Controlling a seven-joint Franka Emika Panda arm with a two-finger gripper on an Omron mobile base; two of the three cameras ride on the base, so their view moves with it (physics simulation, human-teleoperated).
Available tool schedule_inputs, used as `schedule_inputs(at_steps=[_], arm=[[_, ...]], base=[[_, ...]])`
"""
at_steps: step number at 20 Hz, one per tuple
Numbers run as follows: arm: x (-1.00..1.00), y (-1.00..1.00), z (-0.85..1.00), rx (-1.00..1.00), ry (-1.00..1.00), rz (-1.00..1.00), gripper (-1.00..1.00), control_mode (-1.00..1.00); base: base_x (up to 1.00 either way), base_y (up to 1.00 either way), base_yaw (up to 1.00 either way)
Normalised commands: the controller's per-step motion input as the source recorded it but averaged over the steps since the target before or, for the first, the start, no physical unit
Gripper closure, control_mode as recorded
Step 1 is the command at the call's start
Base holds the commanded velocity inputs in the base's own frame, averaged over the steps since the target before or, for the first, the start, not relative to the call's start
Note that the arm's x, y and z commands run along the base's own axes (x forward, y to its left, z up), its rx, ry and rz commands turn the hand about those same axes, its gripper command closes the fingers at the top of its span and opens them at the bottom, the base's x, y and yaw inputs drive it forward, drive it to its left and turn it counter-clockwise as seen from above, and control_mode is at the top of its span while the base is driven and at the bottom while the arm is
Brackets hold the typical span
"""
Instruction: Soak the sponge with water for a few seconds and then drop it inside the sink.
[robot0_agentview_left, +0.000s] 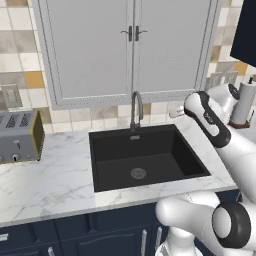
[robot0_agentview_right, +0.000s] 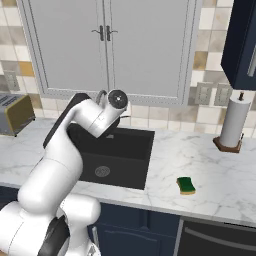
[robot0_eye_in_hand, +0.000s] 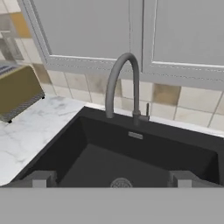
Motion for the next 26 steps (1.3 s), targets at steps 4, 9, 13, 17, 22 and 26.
schedule_inputs(at_steps=[4,9,13,17,22,26], arm=[[0.34,0.0,-0.32,0.01,0.0,0.07,-1.0,-1.0],[0.19,0.0,-0.23,0.02,-0.02,0.08,-1.0,-1.0],[0.08,0.0,-0.15,0.0,0.0,0.08,-1.0,-1.0],[0.07,0.0,-0.18,0.0,-0.03,0.09,-1.0,-1.0],[0.01,0.0,-0.17,0.0,-0.07,0.09,-1.0,-1.0],[0.0,0.0,-0.21,0.0,-0.11,0.07,-1.0,-1.0]], base=[[0.0,0.0,0.0],[0.0,0.0,0.0],[0.0,0.0,0.0],[0.0,0.0,0.0],[0.0,0.0,0.0],[0.0,0.0,0.0]])
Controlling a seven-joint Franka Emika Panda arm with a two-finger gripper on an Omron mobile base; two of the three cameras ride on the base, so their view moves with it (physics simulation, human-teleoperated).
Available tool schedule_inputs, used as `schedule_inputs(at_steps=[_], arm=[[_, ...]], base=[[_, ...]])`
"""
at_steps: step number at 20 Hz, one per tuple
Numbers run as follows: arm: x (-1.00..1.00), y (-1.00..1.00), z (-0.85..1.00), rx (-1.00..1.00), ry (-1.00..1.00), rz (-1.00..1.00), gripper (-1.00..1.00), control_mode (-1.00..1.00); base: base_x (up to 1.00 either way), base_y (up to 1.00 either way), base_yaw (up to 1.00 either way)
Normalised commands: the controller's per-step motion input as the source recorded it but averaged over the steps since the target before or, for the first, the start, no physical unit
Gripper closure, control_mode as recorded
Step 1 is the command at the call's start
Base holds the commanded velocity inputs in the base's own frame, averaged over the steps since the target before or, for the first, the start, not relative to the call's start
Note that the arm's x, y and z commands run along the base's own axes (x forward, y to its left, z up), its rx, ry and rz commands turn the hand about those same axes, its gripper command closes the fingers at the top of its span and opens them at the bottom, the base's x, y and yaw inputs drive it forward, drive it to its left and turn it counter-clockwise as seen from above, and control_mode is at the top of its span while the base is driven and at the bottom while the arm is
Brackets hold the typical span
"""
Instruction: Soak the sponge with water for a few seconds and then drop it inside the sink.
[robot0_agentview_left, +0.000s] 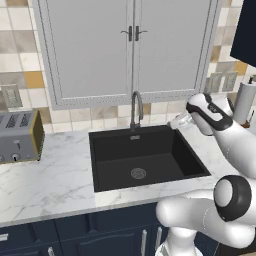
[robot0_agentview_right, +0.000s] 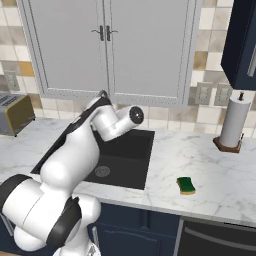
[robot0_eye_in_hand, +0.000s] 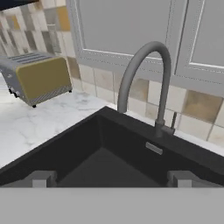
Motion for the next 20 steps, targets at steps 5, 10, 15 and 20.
schedule_inputs(at_steps=[5,10,15,20], arm=[[0.0,0.0,-0.12,0.0,-0.12,0.03,-1.0,-1.0],[0.0,0.01,0.0,0.0,-0.15,0.0,-1.0,-1.0],[0.0,0.11,0.0,0.0,-0.15,-0.03,-1.0,-1.0],[0.0,0.11,0.0,0.0,-0.07,-0.07,-1.0,-1.0]], base=[[0.0,0.0,0.0],[0.0,0.0,0.0],[0.0,0.0,0.0],[0.0,0.0,0.0]])
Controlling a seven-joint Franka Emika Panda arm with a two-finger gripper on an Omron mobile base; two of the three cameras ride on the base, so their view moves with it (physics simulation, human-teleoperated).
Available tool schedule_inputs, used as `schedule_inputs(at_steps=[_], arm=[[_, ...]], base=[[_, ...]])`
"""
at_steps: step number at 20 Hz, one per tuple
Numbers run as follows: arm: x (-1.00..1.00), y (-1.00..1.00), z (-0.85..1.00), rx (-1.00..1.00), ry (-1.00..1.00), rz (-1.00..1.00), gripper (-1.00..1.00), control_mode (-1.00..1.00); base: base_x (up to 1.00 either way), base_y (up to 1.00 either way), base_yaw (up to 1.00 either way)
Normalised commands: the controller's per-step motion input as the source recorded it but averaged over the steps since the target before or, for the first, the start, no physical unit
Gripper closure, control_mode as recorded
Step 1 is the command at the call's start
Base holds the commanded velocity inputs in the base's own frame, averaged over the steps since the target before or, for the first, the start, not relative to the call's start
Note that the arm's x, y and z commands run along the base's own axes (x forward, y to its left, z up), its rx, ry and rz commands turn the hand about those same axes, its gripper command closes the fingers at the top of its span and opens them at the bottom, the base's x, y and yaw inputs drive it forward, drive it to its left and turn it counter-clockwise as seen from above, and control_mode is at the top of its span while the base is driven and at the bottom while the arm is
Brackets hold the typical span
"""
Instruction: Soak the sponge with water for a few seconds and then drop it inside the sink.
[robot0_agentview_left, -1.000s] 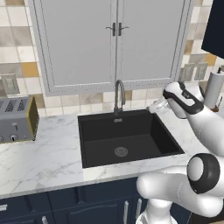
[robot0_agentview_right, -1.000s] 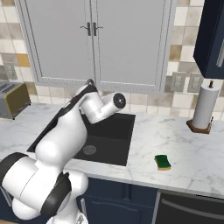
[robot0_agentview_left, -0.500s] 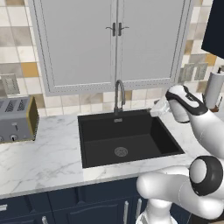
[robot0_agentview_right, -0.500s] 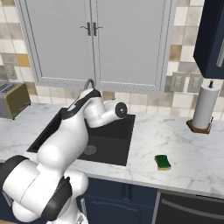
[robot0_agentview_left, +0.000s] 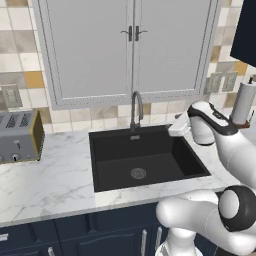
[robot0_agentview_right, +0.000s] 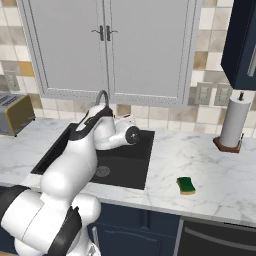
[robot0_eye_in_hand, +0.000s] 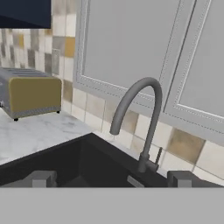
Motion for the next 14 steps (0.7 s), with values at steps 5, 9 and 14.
schedule_inputs(at_steps=[5,9,14], arm=[[0.0,0.01,0.0,0.0,0.0,-0.07,-1.0,-1.0],[0.01,0.03,0.0,0.02,0.04,-0.01,-1.0,-1.0],[0.07,0.02,-0.01,0.06,0.04,0.0,-1.0,-1.0]], base=[[0.0,0.0,0.0],[0.0,0.0,0.0],[0.0,0.0,0.0]])
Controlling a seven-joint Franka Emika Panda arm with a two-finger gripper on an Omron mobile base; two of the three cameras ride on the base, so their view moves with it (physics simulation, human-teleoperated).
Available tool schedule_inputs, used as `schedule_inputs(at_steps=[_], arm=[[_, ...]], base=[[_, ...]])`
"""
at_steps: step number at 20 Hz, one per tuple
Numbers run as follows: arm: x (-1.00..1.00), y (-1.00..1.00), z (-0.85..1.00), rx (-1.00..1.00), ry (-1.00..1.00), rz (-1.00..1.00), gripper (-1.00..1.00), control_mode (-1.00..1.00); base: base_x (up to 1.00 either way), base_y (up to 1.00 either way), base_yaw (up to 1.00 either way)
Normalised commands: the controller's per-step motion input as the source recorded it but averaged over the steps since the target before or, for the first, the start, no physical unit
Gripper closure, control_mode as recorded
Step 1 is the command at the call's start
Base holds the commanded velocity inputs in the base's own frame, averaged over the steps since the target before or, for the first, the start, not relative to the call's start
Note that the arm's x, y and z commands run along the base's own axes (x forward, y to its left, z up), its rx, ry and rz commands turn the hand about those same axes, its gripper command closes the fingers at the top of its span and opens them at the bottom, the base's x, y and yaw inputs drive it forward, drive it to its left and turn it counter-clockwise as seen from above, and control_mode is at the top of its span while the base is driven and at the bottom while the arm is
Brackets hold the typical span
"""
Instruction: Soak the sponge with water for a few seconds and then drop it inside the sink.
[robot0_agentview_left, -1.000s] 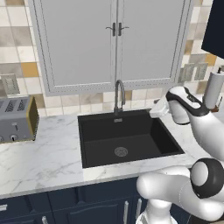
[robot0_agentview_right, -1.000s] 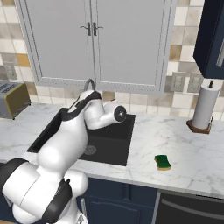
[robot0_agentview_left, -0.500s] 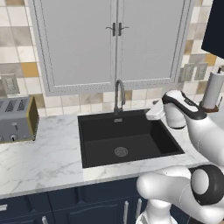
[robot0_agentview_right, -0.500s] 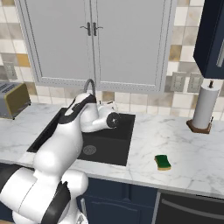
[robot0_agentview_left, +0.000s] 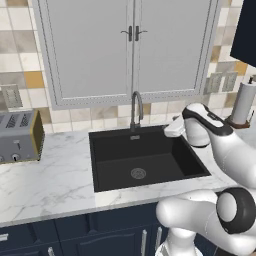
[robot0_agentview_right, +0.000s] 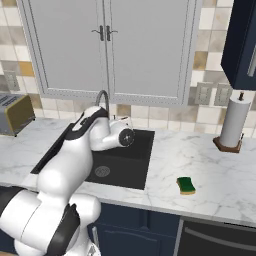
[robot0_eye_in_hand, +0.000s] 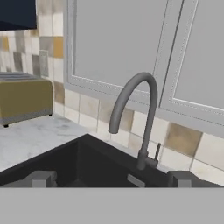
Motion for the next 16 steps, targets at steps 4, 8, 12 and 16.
schedule_inputs(at_steps=[4,8,12,16], arm=[[0.04,0.0,-0.01,0.09,0.02,0.0,-1.0,-1.0],[0.08,0.0,-0.1,0.1,0.0,0.0,-1.0,-1.0],[0.1,0.02,-0.19,0.1,0.0,0.0,-1.0,-1.0],[0.13,0.09,-0.2,0.08,0.03,0.0,-1.0,-1.0]], base=[[0.0,0.0,0.0],[0.0,0.0,0.0],[0.0,0.0,0.0],[0.0,0.0,0.0]])
